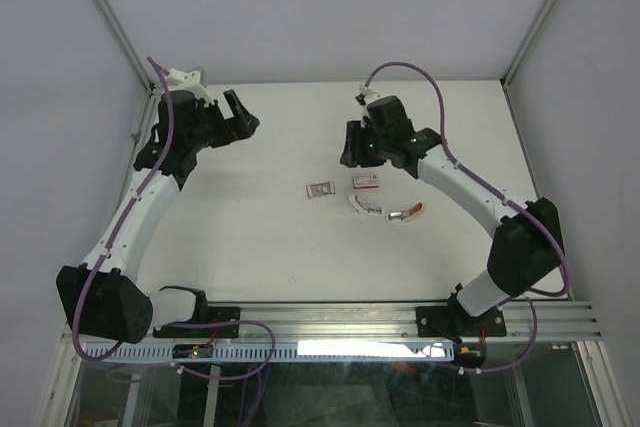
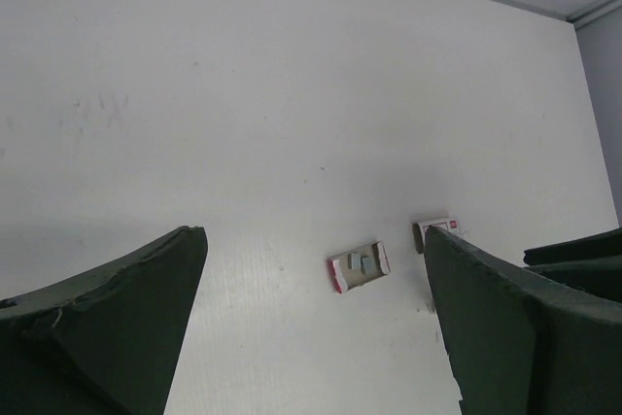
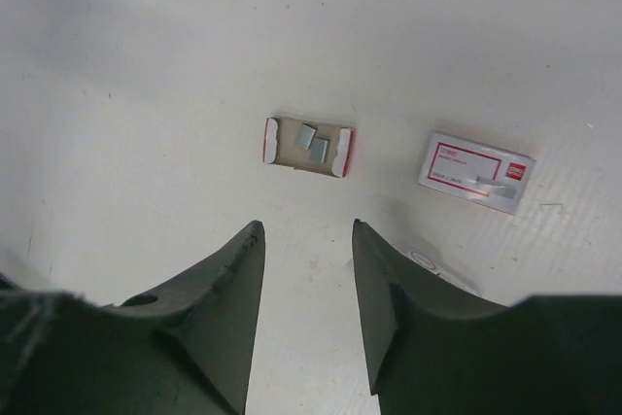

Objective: Load the staples into the stapler

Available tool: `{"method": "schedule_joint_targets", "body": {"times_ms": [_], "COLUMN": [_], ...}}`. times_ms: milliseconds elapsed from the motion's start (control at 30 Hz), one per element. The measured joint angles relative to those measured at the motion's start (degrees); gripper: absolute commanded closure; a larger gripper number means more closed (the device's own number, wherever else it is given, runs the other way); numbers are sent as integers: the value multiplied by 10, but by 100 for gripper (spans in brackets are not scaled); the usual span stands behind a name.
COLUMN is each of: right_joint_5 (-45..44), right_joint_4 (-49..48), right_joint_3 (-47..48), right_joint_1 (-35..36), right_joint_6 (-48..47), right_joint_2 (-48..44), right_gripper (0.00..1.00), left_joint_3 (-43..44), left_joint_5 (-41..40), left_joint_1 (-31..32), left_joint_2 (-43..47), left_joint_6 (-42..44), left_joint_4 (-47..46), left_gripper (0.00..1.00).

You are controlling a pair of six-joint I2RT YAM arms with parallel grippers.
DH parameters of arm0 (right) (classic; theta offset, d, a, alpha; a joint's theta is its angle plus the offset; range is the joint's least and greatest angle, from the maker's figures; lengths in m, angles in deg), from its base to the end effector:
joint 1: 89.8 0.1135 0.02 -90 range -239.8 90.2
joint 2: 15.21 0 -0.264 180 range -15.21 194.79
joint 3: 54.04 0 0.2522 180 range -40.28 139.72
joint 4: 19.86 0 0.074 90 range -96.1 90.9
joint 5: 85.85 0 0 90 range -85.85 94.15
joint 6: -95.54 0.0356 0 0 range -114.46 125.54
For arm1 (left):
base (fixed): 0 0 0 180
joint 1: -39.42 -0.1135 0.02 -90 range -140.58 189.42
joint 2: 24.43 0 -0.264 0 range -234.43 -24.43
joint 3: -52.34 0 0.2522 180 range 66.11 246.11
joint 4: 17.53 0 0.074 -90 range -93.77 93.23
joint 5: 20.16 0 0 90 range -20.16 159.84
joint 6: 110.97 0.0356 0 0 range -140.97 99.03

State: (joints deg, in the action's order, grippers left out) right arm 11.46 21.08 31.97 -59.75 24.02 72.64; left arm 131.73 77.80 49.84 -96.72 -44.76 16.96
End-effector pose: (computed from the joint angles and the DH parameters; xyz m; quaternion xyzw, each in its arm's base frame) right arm 0.2941 0.1754 0.2950 -0.1176 0.9072 0.2175 0.3404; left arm 0.2813 -0.0568 0.3459 -0.0634 0.8508 -0.2091 0.4780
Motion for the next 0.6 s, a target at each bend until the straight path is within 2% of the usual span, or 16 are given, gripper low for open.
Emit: {"method": "schedule_joint_targets", "body": {"times_ms": [233,600], "right_joint_5": [-105,-186], "right_joint_4": [41,116], "right_joint_3": [93,203], "right_joint_1": [102,148], "right_joint_6": [36,56], "right_joint_2": [93,272], "right_gripper": [61,65], "left_joint_3": [-6,-47], "left_joint_5": [-28,-80], "left_joint_1": [-3,-3], "left_joint_2": [11,48], "left_joint_6": [47,70], "left_joint_4": [24,39], "left_gripper": [1,1]}}
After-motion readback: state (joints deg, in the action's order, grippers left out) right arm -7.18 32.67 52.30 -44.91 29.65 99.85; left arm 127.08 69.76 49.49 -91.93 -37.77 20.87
